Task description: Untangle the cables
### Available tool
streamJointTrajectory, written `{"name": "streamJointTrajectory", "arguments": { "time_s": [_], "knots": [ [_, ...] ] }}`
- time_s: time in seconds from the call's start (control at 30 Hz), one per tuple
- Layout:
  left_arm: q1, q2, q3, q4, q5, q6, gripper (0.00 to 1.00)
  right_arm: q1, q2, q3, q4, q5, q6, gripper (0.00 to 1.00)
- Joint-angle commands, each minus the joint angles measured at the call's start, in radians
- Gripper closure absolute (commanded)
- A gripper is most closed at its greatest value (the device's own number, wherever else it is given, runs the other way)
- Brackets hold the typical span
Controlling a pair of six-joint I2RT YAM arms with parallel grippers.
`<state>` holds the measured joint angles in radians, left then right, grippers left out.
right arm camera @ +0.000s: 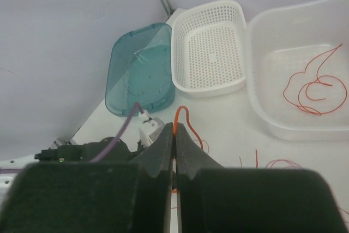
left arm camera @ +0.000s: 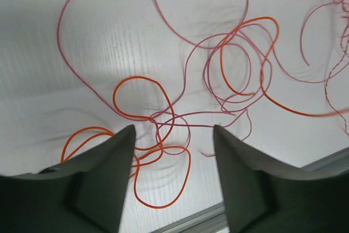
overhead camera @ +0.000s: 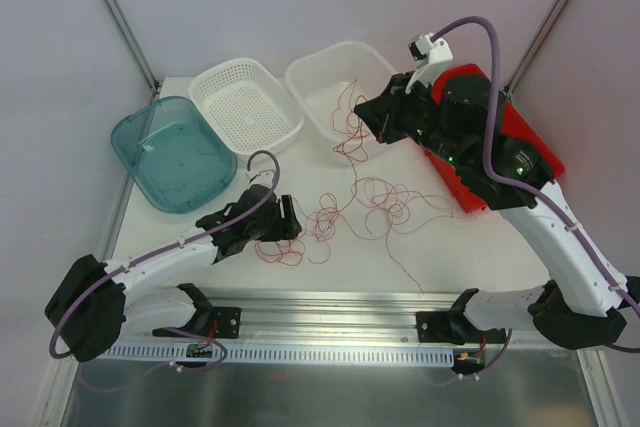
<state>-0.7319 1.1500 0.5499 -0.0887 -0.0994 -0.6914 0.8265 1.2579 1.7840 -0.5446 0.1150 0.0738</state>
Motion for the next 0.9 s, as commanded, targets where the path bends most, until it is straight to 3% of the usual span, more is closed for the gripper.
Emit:
{"name": "streamJointTrajectory", "arguments": {
  "time_s": [0.0, 0.07, 0.13, 0.3, 0.57, 0.73, 0.87],
  "knots": [
    [0.003, -0.120, -0.007, 0.024, -0.043, 0.065, 0.35, -0.001, 0.001, 0.008, 0.003, -0.037, 0.012, 0.99],
    [0.002, -0.169, -0.010, 0.067, -0.034, 0.137, 0.19, -0.001, 0.008, 0.005, -0.005, -0.049, 0.018, 0.99],
    [0.000, -0.236, -0.015, 0.116, 0.002, 0.188, 0.11, -0.003, 0.005, -0.001, 0.003, -0.058, 0.027, 0.99],
    [-0.034, -0.282, -0.044, 0.308, 0.121, 0.311, 0.01, -0.001, -0.005, -0.009, 0.008, -0.067, 0.038, 0.99],
    [-0.164, -0.112, 0.005, 0.610, 0.175, 0.507, 0.01, -0.001, -0.021, -0.021, 0.009, -0.098, 0.052, 0.99],
    [-0.192, 0.046, 0.084, 0.650, 0.139, 0.561, 0.01, -0.001, -0.051, -0.055, 0.012, -0.104, 0.069, 0.99],
    [-0.198, 0.132, 0.130, 0.704, 0.130, 0.552, 0.10, -0.003, -0.077, -0.077, 0.011, -0.095, 0.069, 0.99]
  ]
}}
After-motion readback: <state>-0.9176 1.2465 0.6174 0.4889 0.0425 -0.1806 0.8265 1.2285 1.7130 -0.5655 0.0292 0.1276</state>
